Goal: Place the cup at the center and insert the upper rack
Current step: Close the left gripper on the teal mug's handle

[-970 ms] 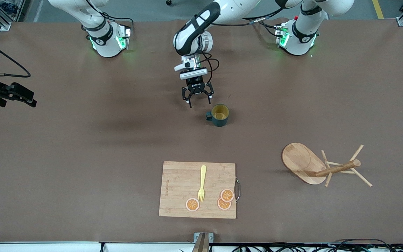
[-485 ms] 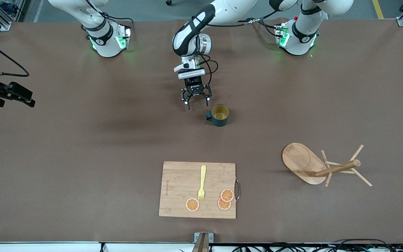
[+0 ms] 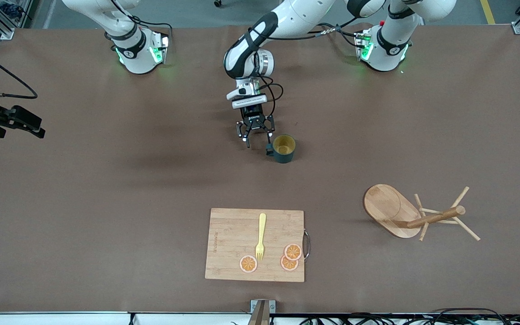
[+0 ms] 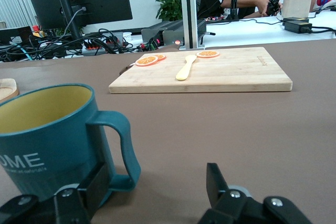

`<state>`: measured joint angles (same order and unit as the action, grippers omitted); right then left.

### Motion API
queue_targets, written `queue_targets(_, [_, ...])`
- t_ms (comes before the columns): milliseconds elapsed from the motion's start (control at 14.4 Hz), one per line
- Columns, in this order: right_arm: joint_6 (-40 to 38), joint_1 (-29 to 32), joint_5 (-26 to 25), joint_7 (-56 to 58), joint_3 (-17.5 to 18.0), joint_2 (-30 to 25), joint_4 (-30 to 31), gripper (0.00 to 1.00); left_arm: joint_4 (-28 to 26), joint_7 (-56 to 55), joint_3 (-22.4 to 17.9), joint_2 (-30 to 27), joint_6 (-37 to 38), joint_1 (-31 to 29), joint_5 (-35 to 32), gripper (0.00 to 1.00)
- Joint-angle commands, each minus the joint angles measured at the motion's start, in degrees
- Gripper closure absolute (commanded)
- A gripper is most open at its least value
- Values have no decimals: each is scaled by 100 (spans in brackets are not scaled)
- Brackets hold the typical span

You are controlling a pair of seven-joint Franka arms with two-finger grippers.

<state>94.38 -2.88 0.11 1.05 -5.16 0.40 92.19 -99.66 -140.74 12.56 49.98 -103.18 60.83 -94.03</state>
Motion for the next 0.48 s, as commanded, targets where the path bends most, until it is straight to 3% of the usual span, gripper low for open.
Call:
queue_targets(0, [28,-10,-37,45,-3,-102,71,0,148,-50,-122,82,-79,-36,-177,20])
queue_targets(416, [46,-10,-37,45,-3,-102,62,0,482,-50,-183,345,-159,-36,-195,27])
